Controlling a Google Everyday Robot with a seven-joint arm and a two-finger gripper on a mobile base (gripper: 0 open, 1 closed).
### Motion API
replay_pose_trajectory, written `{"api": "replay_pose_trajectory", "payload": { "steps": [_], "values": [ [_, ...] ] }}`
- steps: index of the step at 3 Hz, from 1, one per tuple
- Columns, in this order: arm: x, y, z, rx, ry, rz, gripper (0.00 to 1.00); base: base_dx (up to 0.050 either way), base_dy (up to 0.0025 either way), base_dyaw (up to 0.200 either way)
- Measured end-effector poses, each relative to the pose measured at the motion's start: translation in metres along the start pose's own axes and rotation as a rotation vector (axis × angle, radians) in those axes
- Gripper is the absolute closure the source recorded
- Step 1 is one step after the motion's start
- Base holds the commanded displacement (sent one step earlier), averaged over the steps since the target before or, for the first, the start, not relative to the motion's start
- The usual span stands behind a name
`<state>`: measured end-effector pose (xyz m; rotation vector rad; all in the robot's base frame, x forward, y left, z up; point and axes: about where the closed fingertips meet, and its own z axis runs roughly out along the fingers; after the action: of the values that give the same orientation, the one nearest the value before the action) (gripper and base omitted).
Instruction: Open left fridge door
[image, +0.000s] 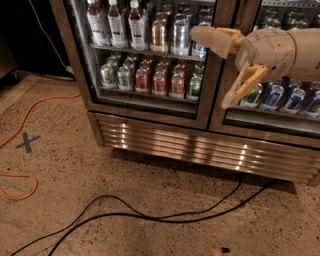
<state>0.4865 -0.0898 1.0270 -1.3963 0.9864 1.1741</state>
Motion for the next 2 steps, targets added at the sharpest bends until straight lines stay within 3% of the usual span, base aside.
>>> {"api": "replay_pose_trajectory", "payload": {
  "steps": [1,2],
  "values": [
    [0.0,0.0,0.0,0.0,0.0,0.0,0.0,0.029,-0.0023,-0.163],
    [0.0,0.0,0.0,0.0,0.0,0.0,0.0,0.04,0.00251,0.118]
  ]
}}
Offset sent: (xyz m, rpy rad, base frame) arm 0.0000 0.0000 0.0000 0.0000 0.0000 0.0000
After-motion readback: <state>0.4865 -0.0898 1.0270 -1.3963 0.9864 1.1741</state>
